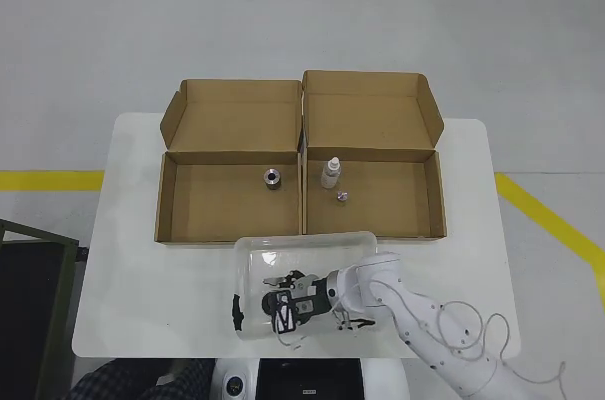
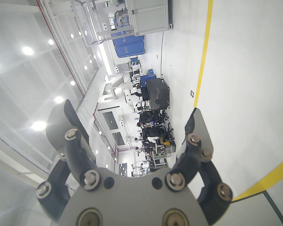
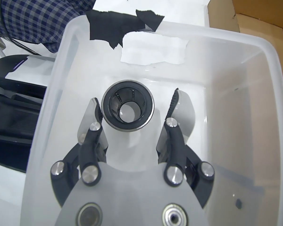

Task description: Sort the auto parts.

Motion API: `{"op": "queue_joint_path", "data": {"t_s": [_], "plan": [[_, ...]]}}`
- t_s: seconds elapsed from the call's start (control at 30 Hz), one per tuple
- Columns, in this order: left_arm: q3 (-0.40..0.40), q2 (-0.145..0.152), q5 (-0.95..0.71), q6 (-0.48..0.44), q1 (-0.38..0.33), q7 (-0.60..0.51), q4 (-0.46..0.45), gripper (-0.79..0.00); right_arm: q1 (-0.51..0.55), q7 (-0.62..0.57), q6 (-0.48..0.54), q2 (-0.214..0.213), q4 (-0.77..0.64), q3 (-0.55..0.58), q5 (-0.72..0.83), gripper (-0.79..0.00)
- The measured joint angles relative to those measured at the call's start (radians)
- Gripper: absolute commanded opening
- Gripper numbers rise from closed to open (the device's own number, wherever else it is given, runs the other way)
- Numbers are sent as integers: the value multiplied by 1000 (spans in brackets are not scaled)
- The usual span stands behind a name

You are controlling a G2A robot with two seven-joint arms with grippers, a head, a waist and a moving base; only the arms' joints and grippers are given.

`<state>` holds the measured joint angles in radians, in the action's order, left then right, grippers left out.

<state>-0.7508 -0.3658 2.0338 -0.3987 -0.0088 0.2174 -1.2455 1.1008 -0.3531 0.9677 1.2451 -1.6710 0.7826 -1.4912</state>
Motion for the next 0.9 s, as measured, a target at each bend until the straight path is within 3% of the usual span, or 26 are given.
{"op": "queue_joint_path", "data": {"t_s": [0.13,0.27,0.3,0.33,0.37,0.9], "plan": [[0,0,0,0,0,0,0,0,-22,4,-5,6,26,-20,10,-345],[0,0,0,0,0,0,0,0,-39,7,-2,10,45,-34,23,-542],[0,0,0,0,0,0,0,0,-43,7,0,11,50,-37,28,-616],[0,0,0,0,0,0,0,0,-46,7,1,12,53,-39,32,-760],[0,0,0,0,0,0,0,0,-49,8,2,12,55,-41,36,-785],[0,0,0,0,0,0,0,0,-40,1,10,-7,-17,15,98,-785]]}}
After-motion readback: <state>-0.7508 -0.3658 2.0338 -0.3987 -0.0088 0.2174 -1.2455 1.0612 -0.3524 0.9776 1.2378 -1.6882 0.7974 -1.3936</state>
